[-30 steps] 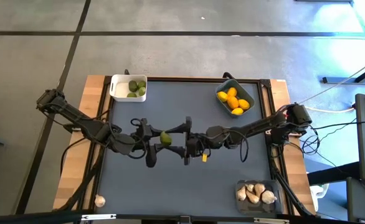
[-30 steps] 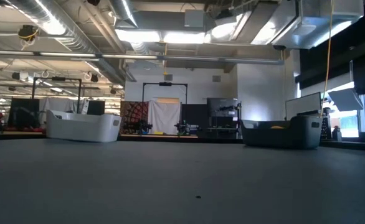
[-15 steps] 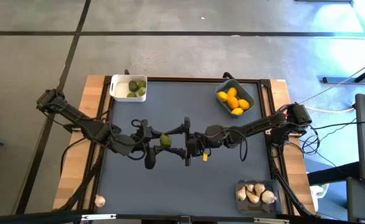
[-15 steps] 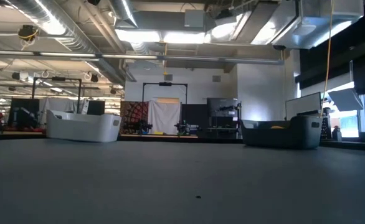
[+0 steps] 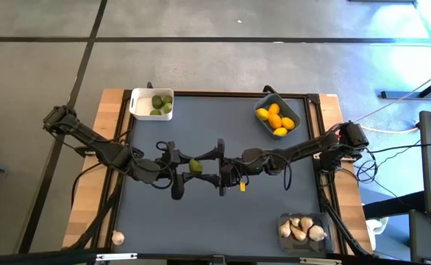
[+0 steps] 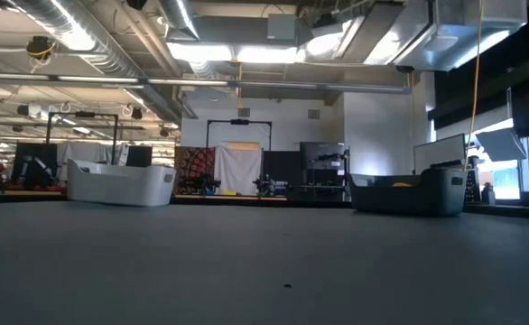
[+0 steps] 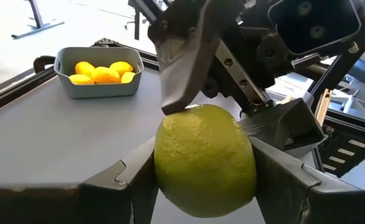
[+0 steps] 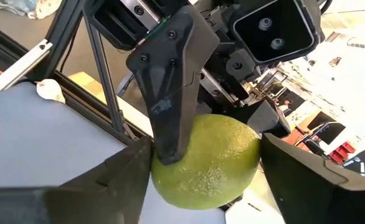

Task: Sort produce into baskets
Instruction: Put the lime into the white bin, then put the white garlic into the black bin

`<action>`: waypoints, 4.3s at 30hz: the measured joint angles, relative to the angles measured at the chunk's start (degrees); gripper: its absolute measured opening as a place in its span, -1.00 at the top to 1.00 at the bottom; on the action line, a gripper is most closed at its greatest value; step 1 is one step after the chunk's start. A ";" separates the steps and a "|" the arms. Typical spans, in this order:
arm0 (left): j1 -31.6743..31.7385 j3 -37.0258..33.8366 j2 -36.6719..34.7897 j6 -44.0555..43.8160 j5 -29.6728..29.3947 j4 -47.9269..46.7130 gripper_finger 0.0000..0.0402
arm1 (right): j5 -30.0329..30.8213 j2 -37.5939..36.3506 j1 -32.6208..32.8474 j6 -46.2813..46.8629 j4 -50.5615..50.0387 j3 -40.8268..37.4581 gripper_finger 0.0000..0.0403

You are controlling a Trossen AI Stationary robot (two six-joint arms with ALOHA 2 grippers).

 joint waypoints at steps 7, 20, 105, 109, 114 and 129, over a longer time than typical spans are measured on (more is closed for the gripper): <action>0.04 0.00 -0.10 1.46 -0.62 0.01 -0.05 | 1.16 0.00 0.05 -0.79 -0.09 -0.04 -0.04; -0.21 0.09 -0.24 3.96 -0.38 0.34 -0.39 | 1.23 0.28 0.08 -0.52 -0.94 -0.22 0.00; 67.32 0.04 6.88 13.22 6.17 -45.65 0.01 | 22.80 -0.68 4.22 59.95 -30.48 -11.69 -0.53; 70.33 0.04 10.95 15.43 6.17 -44.29 0.01 | 22.80 -0.68 4.22 59.95 -30.46 -11.69 -0.53; 71.92 0.04 14.41 15.88 6.05 -43.26 -0.03 | 22.80 -0.68 4.22 59.93 -30.52 -11.69 -0.53; 69.11 0.04 12.35 17.89 5.64 -45.53 -0.42 | 22.88 -0.31 4.22 59.54 -30.52 -11.69 -0.53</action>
